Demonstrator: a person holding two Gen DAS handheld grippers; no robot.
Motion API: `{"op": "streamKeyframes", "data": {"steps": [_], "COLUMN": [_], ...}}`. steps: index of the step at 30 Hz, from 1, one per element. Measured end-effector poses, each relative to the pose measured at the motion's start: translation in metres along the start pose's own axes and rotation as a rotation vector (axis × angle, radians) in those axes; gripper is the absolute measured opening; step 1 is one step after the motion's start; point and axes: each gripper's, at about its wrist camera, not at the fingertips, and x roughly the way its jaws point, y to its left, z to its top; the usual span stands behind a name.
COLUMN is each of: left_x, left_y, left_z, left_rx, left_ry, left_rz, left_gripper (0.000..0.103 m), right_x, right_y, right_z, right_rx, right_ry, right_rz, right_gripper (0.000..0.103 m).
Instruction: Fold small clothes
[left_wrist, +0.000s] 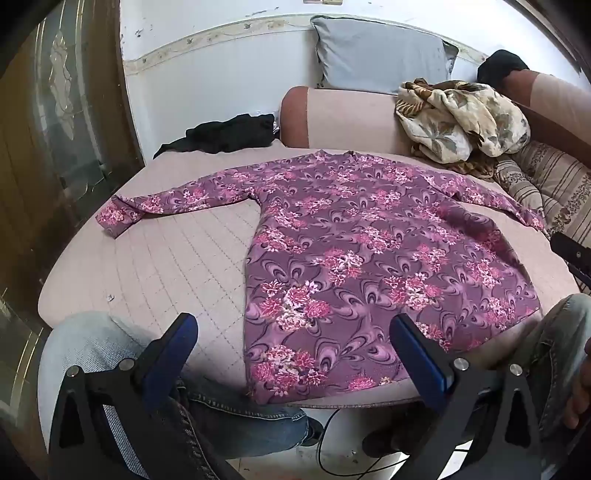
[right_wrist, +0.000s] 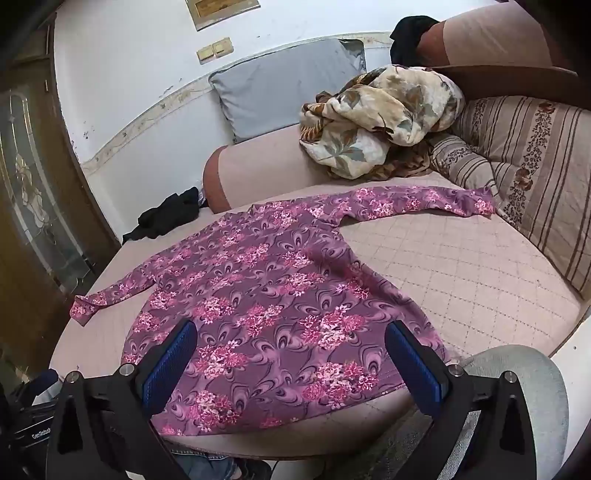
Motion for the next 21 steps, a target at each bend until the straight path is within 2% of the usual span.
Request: {"op": "streamKeyframes", "data": {"steps": [3,9,15,21], "left_x": [0.001,-0.009,-0.032,-0.059], "left_y": [-0.004,-0.005,-0.006,-0.010], "left_z": [-0.001,0.004,0.017,0.036], "left_rx": [0.024,0.028,0.010,0.026], "left_ry": [0.001,-0.003,-0.007,-0.029], "left_rz": [0.016,0.030,0.031,0.039], "left_gripper": [0.103,0.103,0.103,0.103], "right_x": [0.005,-0.016,-0.037,-0.057], "right_y": [0.002,0.016,0.037,0.055], "right_z": [0.001,0.001,0.018,0.027], "right_rx": [-0.008,-0.069,-0.078,-0.103], "right_ry": [0.002,-0.038,0.040,0.080], "right_rz": [-0.004,-0.033,-0.091,-0.076], "right_gripper": [0.103,0.103,0.103,0.103]}}
